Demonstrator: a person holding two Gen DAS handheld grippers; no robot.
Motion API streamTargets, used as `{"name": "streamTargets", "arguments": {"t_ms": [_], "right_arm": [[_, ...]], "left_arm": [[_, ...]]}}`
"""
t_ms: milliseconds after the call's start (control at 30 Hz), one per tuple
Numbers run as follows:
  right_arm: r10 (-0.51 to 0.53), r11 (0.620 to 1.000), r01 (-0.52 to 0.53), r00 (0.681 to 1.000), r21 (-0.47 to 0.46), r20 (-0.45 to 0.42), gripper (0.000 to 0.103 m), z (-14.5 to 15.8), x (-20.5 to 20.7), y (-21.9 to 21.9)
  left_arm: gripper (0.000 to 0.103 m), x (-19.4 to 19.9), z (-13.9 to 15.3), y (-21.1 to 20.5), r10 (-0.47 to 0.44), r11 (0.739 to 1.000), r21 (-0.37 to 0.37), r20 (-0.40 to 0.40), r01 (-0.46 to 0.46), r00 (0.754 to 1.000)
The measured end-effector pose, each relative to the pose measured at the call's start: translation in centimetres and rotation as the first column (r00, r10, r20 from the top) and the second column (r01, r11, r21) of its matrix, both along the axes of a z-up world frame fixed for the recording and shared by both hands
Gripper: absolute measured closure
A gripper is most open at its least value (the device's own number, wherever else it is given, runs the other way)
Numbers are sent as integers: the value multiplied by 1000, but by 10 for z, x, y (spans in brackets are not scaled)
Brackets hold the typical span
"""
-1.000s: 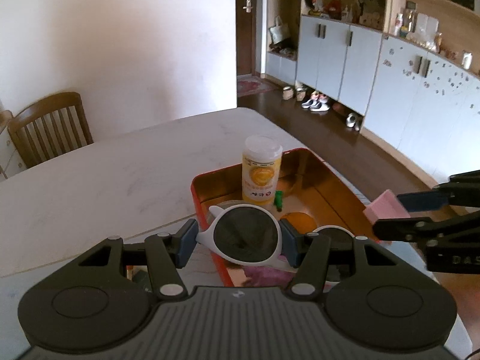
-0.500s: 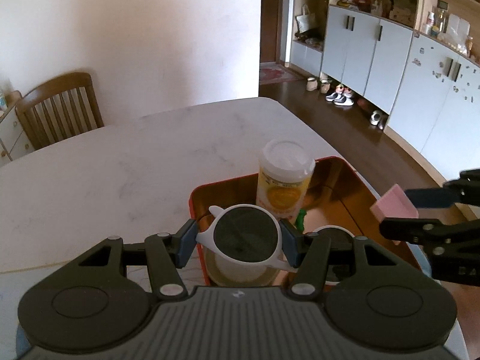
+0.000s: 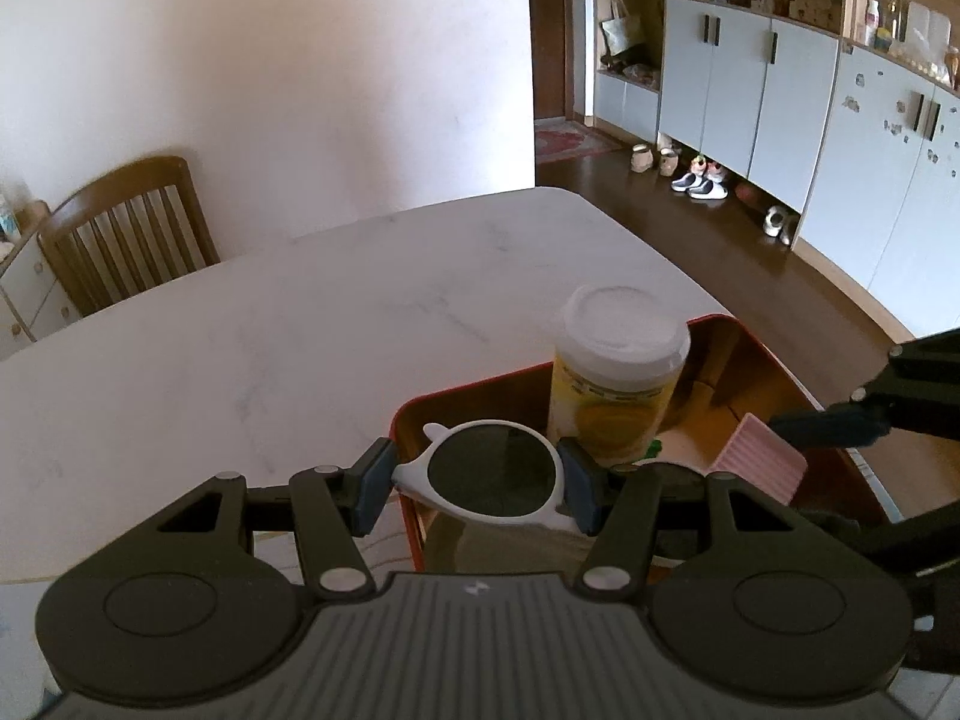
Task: Organize rigid objects
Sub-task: 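Carry the sunglasses with the left tool while the right tool carries the pink tray to the box, then release the pink tray into the box with the right tool while the left tool releases the sunglasses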
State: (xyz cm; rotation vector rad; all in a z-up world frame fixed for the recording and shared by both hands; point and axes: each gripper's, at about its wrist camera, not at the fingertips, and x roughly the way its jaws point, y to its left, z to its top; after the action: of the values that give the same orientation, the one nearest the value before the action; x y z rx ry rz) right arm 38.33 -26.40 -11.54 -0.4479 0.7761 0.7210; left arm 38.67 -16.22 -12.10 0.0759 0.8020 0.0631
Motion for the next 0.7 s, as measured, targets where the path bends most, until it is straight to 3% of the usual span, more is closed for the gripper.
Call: {"name": "streamTargets", "arguments": {"t_ms": [167, 400, 700], "right_arm": [[-1, 1000, 1, 1000, 3, 0, 59, 1, -4, -5], [-20, 999, 21, 1000, 42, -14, 51, 8, -7, -14], [-46, 997, 47, 999, 62, -14, 50, 18, -24, -24]], "left_arm": [[45, -1, -2, -7, 5, 999, 33, 5, -5, 1000], [45, -1, 2, -6, 9, 1000, 21, -2, -9, 1000], [24, -5, 8, 2, 33, 999, -4, -4, -33, 999]]}}
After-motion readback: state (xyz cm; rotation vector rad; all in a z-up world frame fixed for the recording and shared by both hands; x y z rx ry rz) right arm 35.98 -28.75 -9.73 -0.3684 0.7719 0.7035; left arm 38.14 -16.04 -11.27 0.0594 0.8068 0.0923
